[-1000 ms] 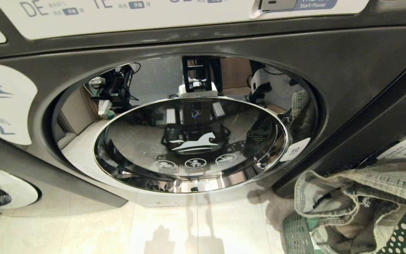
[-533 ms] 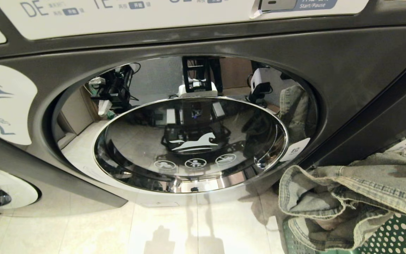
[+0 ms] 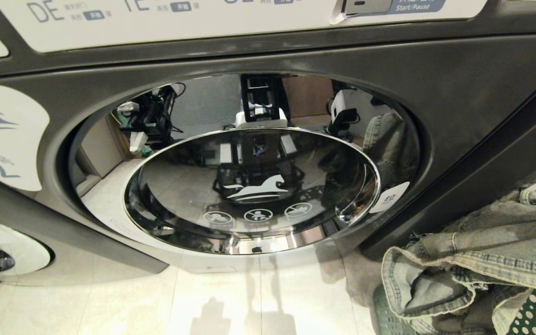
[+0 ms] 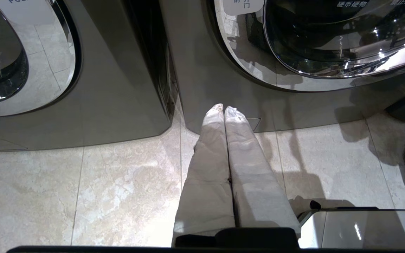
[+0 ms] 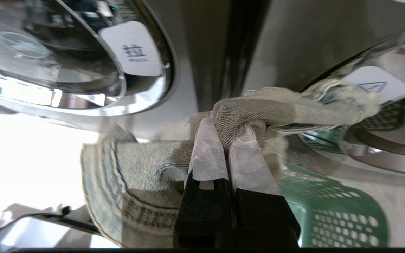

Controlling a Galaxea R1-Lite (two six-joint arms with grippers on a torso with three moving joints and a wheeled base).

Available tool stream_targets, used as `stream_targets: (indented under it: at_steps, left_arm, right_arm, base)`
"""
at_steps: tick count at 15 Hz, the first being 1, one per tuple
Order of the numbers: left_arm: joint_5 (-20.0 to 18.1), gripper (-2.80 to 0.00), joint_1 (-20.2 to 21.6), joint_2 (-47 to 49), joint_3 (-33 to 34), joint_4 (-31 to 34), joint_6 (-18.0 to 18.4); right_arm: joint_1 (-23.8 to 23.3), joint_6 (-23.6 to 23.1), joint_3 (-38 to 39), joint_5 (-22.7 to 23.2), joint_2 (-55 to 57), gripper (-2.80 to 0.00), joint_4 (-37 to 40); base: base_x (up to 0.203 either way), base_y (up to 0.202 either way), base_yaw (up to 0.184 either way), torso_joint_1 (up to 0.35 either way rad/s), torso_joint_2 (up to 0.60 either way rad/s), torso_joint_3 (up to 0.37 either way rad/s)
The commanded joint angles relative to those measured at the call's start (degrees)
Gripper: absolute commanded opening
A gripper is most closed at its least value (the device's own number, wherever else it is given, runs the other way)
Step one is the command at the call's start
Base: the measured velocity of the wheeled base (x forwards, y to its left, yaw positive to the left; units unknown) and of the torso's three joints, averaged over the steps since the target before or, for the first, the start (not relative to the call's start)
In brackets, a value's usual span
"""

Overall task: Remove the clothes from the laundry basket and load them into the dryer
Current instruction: Put the clothes in the dryer

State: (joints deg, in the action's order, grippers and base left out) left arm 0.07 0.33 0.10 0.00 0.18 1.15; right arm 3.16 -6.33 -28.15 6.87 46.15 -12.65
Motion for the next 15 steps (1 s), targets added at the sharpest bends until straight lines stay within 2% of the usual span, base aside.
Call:
stream_targets:
  at_steps: [1,9,15]
  left_arm:
    - [0.0,-2.8,0.0,0.0,0.1,0.0,0.0]
    - [-0.2,-2.8,0.0,0.0,0.1,0.0,1.0]
    - [-0.1,-2.8,0.0,0.0,0.1,0.1,0.3]
  right_arm:
    - [0.0,-1.2,-0.4,-2.8,1.0,-2.8,-0.1]
    - [0.0,-1.8,-0.4,-3.4,0.7,-2.8,-0.2]
    - [0.2,-1.8,-0.1,-2.7,-0.8,-2.8,0.0]
  base:
    - [0.0,0.0,0.0,0.0,0.0,0.0]
    - [0.0,0.0,0.0,-0.001,0.0,0.005]
    - [0.0,0.0,0.0,-0.001,0.0,0.174]
